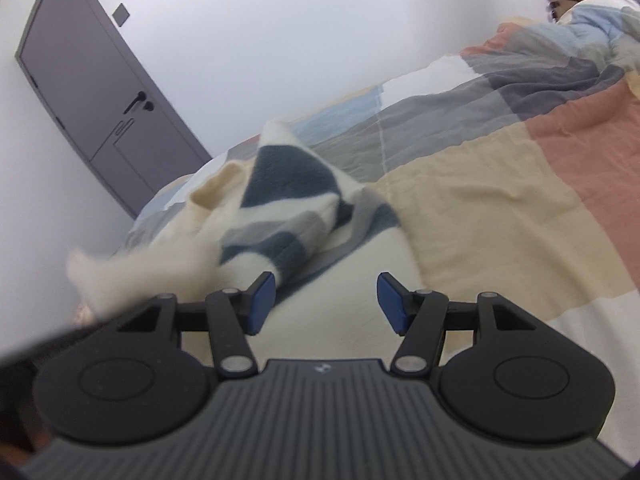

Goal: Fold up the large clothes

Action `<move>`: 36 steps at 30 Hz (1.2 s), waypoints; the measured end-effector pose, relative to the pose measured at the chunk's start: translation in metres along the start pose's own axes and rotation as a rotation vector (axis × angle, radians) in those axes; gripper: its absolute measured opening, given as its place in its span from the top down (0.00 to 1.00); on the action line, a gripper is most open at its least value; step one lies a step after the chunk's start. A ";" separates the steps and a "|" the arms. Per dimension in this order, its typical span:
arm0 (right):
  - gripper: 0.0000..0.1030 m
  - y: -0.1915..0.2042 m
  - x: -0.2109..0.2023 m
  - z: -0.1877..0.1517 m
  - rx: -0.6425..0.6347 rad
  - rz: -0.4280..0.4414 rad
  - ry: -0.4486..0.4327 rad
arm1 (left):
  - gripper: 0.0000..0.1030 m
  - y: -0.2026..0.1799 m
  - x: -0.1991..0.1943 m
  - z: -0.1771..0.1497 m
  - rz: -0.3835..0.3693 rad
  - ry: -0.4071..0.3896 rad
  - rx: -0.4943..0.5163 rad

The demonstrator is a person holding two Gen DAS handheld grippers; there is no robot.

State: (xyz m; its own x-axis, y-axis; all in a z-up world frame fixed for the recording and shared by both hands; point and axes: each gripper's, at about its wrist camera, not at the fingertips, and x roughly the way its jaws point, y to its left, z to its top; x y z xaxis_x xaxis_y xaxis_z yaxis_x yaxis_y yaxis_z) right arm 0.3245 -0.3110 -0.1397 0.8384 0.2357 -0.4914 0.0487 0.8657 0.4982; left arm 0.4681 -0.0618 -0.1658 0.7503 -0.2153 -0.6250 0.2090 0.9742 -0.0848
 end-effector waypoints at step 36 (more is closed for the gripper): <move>0.30 0.140 0.037 -0.056 -0.501 0.345 0.052 | 0.43 0.121 -0.107 -0.109 -0.107 0.081 -0.267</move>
State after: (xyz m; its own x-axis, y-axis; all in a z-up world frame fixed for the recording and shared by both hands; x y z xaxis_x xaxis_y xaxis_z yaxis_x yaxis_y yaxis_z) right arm 0.3325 -0.1565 -0.1282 0.7322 0.5496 -0.4022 -0.4928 0.8352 0.2441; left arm 0.3445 0.0861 -0.1937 0.6782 -0.3222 -0.6605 0.1039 0.9317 -0.3479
